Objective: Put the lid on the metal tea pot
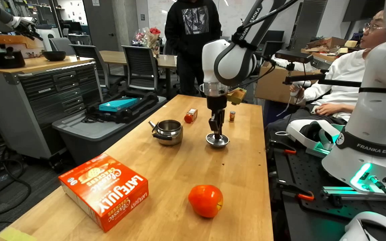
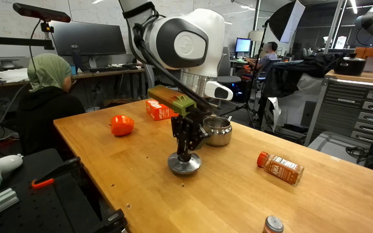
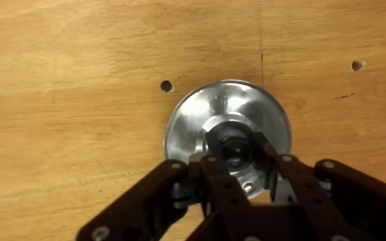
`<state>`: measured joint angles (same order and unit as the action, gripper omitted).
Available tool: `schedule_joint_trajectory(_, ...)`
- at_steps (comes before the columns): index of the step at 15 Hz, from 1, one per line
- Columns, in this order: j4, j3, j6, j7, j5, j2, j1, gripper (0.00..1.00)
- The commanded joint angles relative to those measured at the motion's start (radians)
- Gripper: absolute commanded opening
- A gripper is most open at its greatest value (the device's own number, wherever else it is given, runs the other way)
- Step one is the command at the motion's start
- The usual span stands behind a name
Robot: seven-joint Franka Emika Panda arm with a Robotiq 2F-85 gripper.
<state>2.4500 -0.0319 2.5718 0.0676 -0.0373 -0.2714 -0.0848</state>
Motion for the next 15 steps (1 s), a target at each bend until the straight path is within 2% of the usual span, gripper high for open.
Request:
schedule_joint_trajectory(1, -0.014, 0.009, -0.070, -0.019, -0.021, 0.052, 0.011, 0.12)
schedule_joint_trajectory(15, -0.120, 0.015, -0.207, -0.036, -0.108, 0.118, 0.015, 0.12)
